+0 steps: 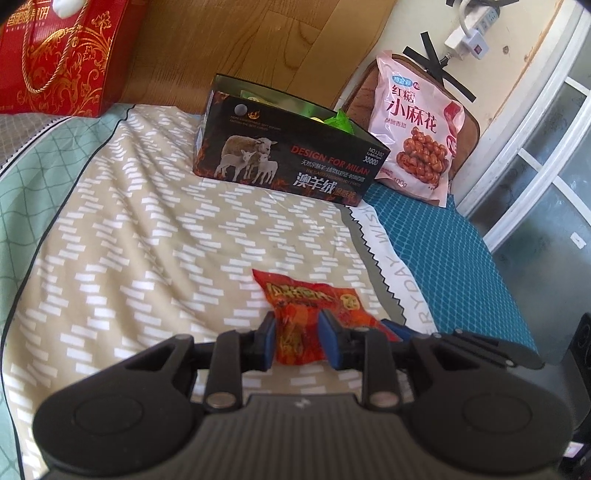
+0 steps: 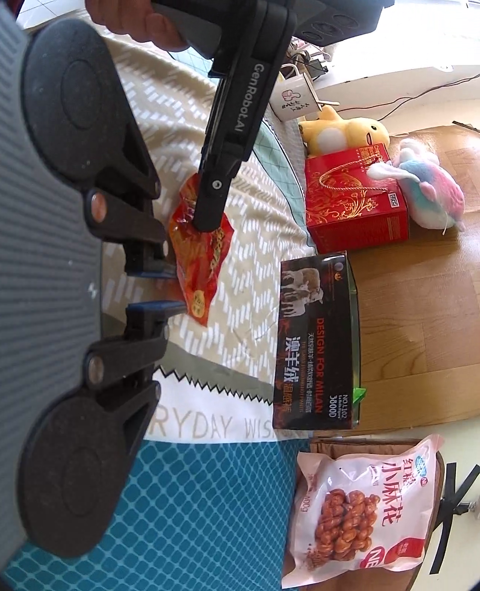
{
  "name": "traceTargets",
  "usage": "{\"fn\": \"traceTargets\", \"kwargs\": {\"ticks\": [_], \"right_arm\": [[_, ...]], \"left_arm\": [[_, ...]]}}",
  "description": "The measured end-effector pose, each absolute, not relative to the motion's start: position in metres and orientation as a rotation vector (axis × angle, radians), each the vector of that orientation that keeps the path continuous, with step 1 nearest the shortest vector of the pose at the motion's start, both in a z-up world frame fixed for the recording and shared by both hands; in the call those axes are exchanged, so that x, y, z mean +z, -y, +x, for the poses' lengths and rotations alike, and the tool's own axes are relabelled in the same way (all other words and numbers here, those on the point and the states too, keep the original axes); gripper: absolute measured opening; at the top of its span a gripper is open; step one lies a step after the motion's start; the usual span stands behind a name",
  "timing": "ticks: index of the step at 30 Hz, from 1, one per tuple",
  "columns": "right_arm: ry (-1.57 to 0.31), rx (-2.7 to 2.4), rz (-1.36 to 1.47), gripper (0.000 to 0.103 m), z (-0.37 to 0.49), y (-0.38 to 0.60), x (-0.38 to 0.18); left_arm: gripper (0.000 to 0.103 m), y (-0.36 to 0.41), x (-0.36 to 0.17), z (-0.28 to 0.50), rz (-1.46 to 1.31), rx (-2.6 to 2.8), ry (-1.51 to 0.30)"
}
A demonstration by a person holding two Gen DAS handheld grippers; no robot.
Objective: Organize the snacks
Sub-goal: 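Grasp the red spicy packet with the left gripper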
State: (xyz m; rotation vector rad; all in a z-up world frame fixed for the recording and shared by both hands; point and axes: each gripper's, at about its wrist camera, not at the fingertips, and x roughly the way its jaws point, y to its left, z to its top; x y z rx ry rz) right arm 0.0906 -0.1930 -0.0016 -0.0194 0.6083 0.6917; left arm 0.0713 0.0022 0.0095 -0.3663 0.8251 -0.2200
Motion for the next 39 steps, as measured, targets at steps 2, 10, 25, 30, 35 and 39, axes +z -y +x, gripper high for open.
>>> {"fn": "traceTargets", "kwargs": {"ticks": [2, 10, 25, 30, 35, 39], "right_arm": [[-0.608, 0.691, -0.021, 0.015, 0.0901, 0.1924, -0.0016], [-0.606, 0.692, -0.029, 0.015, 0.0905, 0.1925, -0.0018], [-0.6, 0.696, -0.052, 0.015, 0.0918, 0.1926, -0.002], [-0.6, 0.695, -0.052, 0.015, 0.0913, 0.1925, -0.002], [-0.599, 0.695, -0.052, 0.015, 0.0912, 0.1925, -0.0019], [-0.599, 0.695, -0.052, 0.015, 0.0914, 0.1928, -0.002]], "left_arm": [[0.025, -0.0029, 0.0094, 0.0713, -0.366, -0.22, -0.824], [0.026, -0.0021, 0.0096, 0.071, -0.359, -0.218, -0.822], [0.027, -0.0024, 0.0103, 0.0704, -0.357, -0.22, -0.82], [0.027, -0.0024, 0.0104, 0.0702, -0.357, -0.219, -0.819], [0.027, -0.0025, 0.0106, 0.0702, -0.357, -0.219, -0.819], [0.027, -0.0026, 0.0106, 0.0702, -0.357, -0.219, -0.818]]}}
